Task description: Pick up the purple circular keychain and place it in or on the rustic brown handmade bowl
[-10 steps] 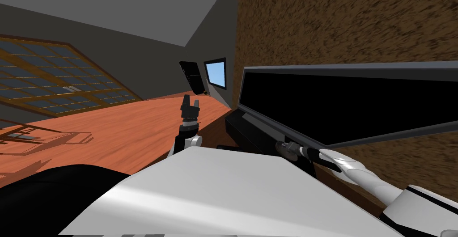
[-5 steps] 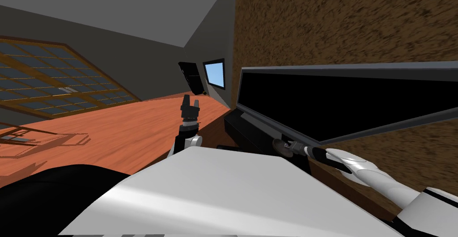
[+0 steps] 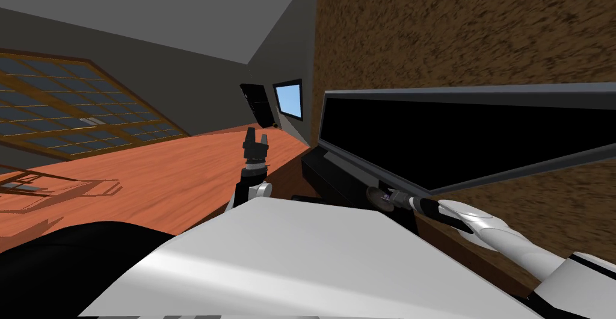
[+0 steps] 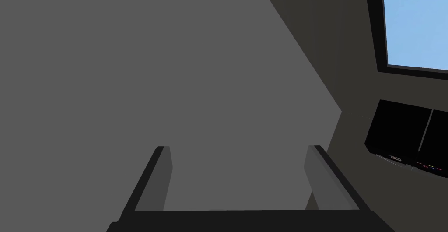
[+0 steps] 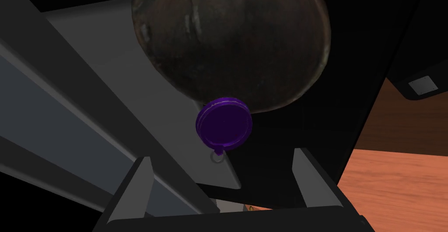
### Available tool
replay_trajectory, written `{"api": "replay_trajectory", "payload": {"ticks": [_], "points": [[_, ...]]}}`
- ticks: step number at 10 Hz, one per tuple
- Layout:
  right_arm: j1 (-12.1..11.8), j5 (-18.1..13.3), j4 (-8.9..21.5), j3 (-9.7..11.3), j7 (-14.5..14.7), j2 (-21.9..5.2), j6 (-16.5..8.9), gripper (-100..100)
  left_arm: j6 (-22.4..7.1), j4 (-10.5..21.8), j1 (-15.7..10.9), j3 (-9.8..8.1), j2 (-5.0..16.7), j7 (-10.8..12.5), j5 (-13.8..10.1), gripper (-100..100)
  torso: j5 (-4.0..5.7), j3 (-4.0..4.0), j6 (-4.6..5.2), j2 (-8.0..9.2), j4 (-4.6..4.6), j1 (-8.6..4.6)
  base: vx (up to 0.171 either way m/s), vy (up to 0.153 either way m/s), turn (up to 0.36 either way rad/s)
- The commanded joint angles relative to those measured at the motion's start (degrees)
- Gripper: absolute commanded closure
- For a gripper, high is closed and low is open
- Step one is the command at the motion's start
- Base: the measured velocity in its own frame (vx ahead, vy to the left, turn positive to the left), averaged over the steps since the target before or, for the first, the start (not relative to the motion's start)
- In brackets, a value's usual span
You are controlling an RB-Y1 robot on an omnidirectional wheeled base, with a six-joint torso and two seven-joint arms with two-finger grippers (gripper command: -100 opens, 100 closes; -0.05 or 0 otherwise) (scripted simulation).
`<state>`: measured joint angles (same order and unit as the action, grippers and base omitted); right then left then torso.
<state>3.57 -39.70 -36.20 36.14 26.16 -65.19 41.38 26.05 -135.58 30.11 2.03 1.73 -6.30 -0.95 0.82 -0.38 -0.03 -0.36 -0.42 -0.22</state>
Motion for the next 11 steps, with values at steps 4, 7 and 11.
{"api": "replay_trajectory", "payload": {"ticks": [4,7,11], "points": [[-3.9,-2.2,1.7,-6.8,-1.9,-0.6,1.7,-100,0.0,0.0,0.0,0.01,0.0,0.0,0.0,0,0.00,0.20,-0.04,0.35,0.08,0.01,-0.081,0.003,0.231],[-5.9,-3.3,2.6,-10.3,-2.8,-0.8,2.5,-100,0.0,0.0,0.0,0.00,0.0,0.0,0.0,0,-0.03,0.19,0.03,0.31,0.08,0.05,-0.068,0.015,0.135],[-9.8,-5.4,4.3,-17.1,-4.7,-1.4,4.2,-100,0.0,0.0,0.0,0.00,0.0,0.0,0.0,0,0.00,0.19,-0.02,0.33,0.07,-0.01,-0.080,0.008,0.217]]}}
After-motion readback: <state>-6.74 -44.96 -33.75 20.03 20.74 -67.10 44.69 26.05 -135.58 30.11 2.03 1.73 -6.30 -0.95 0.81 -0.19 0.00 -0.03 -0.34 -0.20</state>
